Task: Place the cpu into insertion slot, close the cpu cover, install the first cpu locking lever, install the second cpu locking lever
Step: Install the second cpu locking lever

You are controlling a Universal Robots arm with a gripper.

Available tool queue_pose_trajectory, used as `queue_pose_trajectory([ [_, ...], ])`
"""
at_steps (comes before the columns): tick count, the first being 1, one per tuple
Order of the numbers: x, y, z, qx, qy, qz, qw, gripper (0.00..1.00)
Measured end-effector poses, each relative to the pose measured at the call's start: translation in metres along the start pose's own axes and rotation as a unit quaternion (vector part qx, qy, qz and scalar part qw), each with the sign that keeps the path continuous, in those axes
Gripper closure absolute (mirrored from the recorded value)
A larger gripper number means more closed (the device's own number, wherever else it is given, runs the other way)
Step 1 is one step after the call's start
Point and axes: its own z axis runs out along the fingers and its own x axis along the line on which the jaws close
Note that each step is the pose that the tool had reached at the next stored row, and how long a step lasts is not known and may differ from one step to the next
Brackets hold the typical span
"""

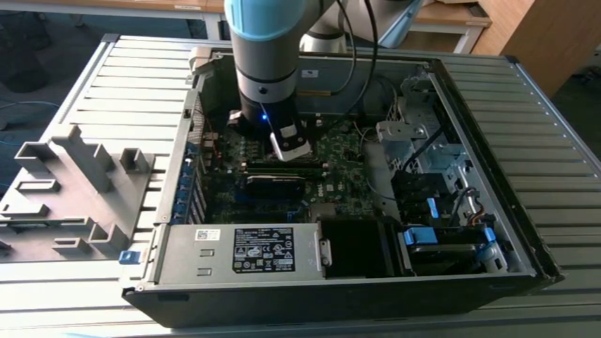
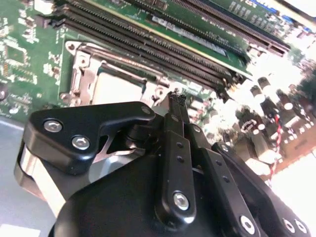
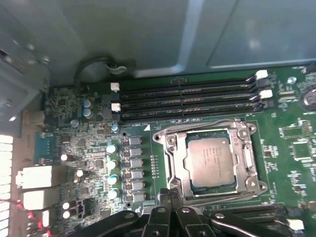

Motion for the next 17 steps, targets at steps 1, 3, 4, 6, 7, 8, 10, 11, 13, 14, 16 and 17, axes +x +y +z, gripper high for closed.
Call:
queue_pose_trajectory([
  [1, 0.0, 0.0007, -0.003, 0.0, 0.0, 0.0, 1.0, 0.89],
  [3, 0.0, 0.0017, -0.0074, 0.0002, 0.0, 0.0, 1.0, 0.89],
  [4, 0.0, 0.002, -0.0084, 0.0009, -0.0001, 0.0, 1.0, 0.89],
  [6, 0.0, 0.0028, -0.0087, 0.0093, -0.001, 0.0, 0.99996, 0.89],
  [7, -0.0003, 0.0031, -0.0086, 0.018, -0.0021, 0.001, 0.99984, 0.89],
  [8, -0.0006, 0.0037, -0.0085, 0.0241, -0.0029, 0.001, 0.9997, 0.89],
  [10, -0.0021, 0.0061, -0.0079, 0.0278, -0.0035, 0.002, 0.9996, 0.89],
  [11, -0.0034, 0.0073, -0.0075, 0.0278, -0.0035, 0.003, 0.9996, 0.89],
  [13, -0.0088, 0.0098, -0.0064, 0.0278, -0.0036, 0.003, 0.9996, 0.89],
  [14, -0.0131, 0.0107, -0.006, 0.0278, -0.0035, 0.003, 0.9996, 0.89],
  [16, -0.0223, 0.0122, -0.0054, 0.0279, -0.0033, 0.003, 0.9996, 0.89],
  [17, -0.0265, 0.013, -0.0052, 0.0279, -0.0033, 0.003, 0.9996, 0.89],
])
